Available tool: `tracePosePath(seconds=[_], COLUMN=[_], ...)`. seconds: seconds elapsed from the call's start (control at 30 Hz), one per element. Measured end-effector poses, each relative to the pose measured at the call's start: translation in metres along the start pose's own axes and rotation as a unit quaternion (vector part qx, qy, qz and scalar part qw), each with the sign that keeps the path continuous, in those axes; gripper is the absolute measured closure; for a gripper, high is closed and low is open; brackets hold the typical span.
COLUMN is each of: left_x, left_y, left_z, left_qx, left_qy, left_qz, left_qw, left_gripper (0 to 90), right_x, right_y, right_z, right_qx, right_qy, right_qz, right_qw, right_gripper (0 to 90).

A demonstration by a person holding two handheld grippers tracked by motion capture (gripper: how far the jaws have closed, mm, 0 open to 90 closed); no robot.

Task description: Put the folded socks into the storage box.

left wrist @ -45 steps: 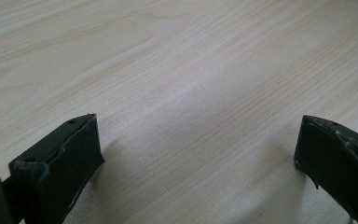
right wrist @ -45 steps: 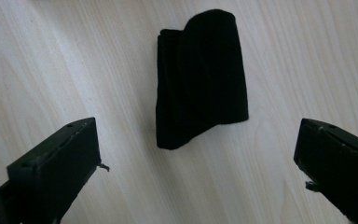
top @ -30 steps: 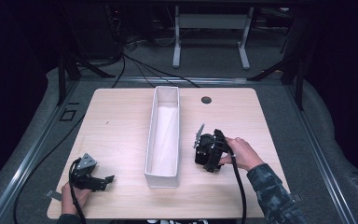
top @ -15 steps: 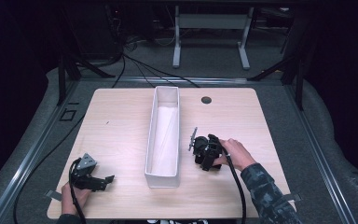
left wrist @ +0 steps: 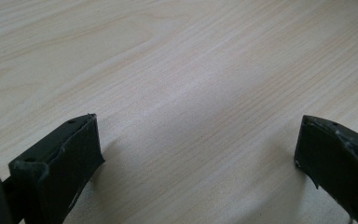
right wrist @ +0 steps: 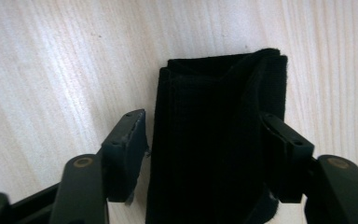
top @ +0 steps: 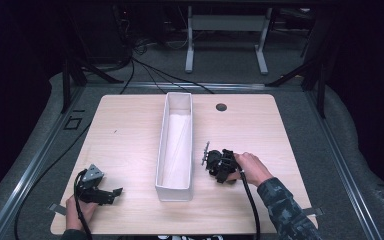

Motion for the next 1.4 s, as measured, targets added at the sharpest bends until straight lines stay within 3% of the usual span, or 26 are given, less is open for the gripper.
tracePosePath(seconds=[0.23, 0.67, 0.87, 0.93, 1.0, 1.17, 1.4], left_x=[0.000, 0.000, 0.000, 0.000, 0.000, 0.000, 0.001], left_y=[0.000, 0.000, 0.000, 0.000, 0.000, 0.000, 0.000], left_z=[0.000, 0.000, 0.000, 0.000, 0.000, 0.000, 0.000], left_qx=[0.000, 0.000, 0.000, 0.000, 0.000, 0.000, 0.000], left_qy=[0.000, 0.000, 0.001, 0.001, 0.001, 0.001, 0.002], left_qz=[0.000, 0.001, 0.001, 0.001, 0.001, 0.001, 0.001], left_qw=[1.0000, 1.0000, 1.0000, 1.0000, 1.0000, 1.0000, 1.0000], left_gripper=[0.3, 0.3, 0.4, 0.4, 0.4, 0.5, 0.5], right_x=[-0.003, -0.016, -0.020, -0.020, -0.022, -0.027, -0.030], right_y=[-0.001, 0.001, 0.002, 0.003, 0.005, 0.015, 0.025], right_z=[-0.002, -0.009, -0.010, -0.011, -0.013, -0.016, -0.019], right_qx=[-0.008, -0.032, -0.033, -0.039, -0.039, -0.046, -0.048], right_qy=[-0.015, -0.046, -0.062, -0.062, -0.065, -0.068, -0.066], right_qz=[0.002, 0.047, 0.071, 0.062, 0.074, 0.077, 0.067], right_qw=[0.9999, 0.9973, 0.9950, 0.9953, 0.9943, 0.9936, 0.9944], right_gripper=[48.9, 70.6, 73.0, 73.2, 73.3, 73.2, 73.1])
Point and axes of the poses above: each handheld gripper's, and its own axes: y roughly backward along the jaws, z roughly out of its top, x roughly to its left, the point moved 1 cm from there along -y, roughly forward along the jaws, and after that the axes turned 5 degrees about x, right-handed, at the moved point
